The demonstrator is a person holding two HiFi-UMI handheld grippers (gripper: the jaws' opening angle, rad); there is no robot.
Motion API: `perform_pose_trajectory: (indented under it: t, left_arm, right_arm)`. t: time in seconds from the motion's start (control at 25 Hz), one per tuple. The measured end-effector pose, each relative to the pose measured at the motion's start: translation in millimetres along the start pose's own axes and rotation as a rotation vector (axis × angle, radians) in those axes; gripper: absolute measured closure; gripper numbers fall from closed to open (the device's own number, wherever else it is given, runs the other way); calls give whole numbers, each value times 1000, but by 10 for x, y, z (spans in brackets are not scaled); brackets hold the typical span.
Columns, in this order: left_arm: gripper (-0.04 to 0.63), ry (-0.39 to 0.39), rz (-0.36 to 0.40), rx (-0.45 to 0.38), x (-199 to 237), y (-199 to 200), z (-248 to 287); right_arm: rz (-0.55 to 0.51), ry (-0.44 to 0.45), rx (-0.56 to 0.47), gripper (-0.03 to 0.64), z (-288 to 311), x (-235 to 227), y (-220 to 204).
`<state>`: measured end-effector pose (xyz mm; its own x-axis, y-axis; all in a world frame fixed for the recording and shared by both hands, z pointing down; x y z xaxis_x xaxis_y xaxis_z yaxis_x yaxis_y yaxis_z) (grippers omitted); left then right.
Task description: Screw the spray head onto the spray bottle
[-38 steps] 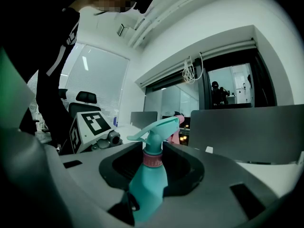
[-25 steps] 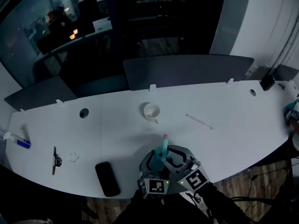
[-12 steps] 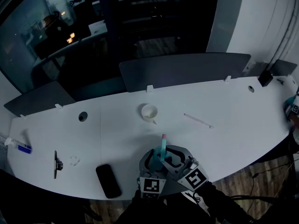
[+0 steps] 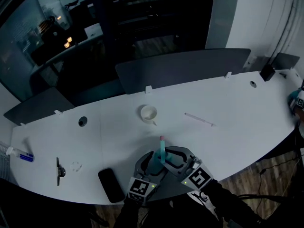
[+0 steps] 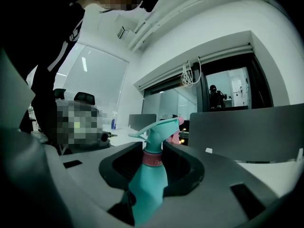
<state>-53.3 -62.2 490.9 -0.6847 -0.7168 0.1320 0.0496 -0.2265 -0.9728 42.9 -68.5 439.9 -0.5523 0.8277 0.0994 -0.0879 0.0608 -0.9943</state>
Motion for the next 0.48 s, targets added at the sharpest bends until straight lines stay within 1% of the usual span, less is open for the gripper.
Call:
perform_pose_trajectory:
  t: [0.04, 0.08, 0.12, 0.16, 0.2, 0.24, 0.32, 0.36, 0.4, 0.48]
  left_arm:
    - [235, -77, -42, -13, 30, 60, 7]
    - [236, -122, -53, -9, 64, 40, 18]
    - [250, -138, -26, 8, 93, -19, 27]
    - [287, -139, 17, 29, 106, -60, 32]
    - [287, -134, 53, 43, 107, -76, 32]
    - [289, -125, 72, 50, 100, -78, 27]
    - [295, -86, 81, 48, 64, -79, 17]
    - [296, -53, 80, 46, 35, -81, 14]
    - [296, -7, 79, 42, -1, -80, 13]
    - [298, 116, 75, 25, -95, -69, 21]
  right_arm:
    - [-1, 4, -1, 482, -6, -6, 0]
    - [-1, 7, 0, 482, -10, -8, 0]
    - [0, 11, 2, 481, -12, -9, 0]
    - [0, 14, 5, 481, -12, -8, 1]
    - [-1, 16, 7, 482, -10, -6, 2]
    - [-4, 18, 7, 482, -8, -5, 3]
    - [-5, 12, 4, 482, -12, 2, 1]
    - [-2, 3, 2, 482, -16, 8, 0]
    - [-1, -8, 0, 482, -19, 14, 0]
    - [4, -33, -6, 482, -26, 27, -3]
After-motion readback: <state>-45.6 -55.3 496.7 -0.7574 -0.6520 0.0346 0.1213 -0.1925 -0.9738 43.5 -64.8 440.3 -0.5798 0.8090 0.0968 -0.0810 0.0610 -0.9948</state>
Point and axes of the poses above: the fingertips, and each gripper's own axes: z forward along the fingers, x to its left, y out of its top, the point moved 7 cm from there along -z, backward along the fingers, and after that the axes turned 1 degree about -x, right-handed, at the moved point
